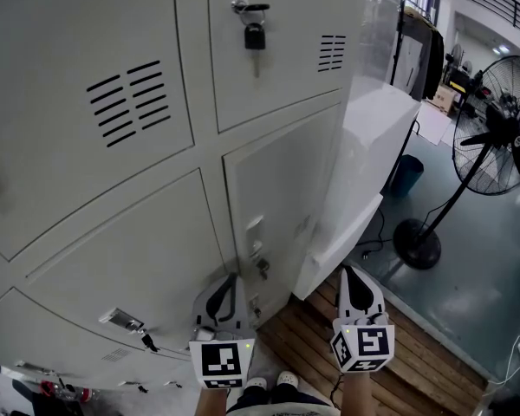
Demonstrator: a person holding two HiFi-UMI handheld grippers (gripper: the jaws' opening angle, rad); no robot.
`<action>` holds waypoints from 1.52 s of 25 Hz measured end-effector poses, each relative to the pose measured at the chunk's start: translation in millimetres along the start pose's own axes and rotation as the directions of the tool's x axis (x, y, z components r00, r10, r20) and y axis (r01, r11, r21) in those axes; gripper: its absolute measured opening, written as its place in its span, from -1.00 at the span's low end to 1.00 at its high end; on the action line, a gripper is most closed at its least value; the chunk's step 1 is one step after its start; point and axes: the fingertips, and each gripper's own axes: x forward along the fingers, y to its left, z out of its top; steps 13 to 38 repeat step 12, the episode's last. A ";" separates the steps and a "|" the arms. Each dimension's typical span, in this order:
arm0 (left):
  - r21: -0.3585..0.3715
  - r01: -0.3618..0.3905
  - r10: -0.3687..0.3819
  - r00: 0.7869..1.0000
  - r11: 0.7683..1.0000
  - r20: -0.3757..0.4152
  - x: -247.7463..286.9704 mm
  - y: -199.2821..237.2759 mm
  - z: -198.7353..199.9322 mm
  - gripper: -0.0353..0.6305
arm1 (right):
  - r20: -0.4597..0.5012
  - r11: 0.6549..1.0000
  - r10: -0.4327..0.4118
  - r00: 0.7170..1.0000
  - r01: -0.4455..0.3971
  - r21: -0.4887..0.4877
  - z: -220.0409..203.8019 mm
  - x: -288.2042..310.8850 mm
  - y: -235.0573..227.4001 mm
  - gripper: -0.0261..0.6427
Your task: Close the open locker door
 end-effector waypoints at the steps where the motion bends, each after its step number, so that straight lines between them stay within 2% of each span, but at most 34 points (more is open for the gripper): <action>1: 0.000 0.000 0.000 1.000 1.000 0.000 0.2 -0.2 -0.1 -0.88 | -0.001 1.000 0.000 1.000 0.000 0.000 0.0 0.0 -0.3 -0.87; 38: -0.001 -0.006 0.006 1.000 1.000 0.001 1.5 0.7 1.7 -0.88 | 0.001 1.000 0.003 1.000 -0.003 -0.003 1.2 -0.7 -3.5 -0.87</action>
